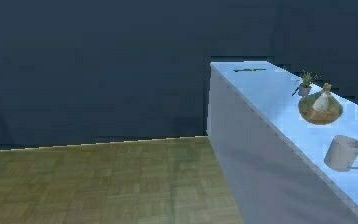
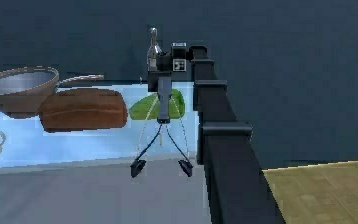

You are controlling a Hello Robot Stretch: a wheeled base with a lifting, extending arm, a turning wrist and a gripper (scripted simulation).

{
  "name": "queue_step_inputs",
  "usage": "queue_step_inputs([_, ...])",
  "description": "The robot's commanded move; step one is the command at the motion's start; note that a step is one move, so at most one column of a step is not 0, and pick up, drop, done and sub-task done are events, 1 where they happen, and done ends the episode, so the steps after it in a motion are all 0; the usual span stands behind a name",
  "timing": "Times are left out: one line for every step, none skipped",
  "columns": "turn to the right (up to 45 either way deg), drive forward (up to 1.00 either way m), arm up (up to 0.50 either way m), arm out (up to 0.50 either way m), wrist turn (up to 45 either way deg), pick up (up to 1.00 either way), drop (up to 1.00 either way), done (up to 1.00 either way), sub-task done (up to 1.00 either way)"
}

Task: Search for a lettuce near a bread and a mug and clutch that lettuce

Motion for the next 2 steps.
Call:
queue_step_inputs([0.0,0.0,0.0,0.0,45.0,0.0,0.0,0.0,0.0])
queue_step_inputs([0.0,0.0,0.0,0.0,45.0,0.0,0.0,0.0,0.0])
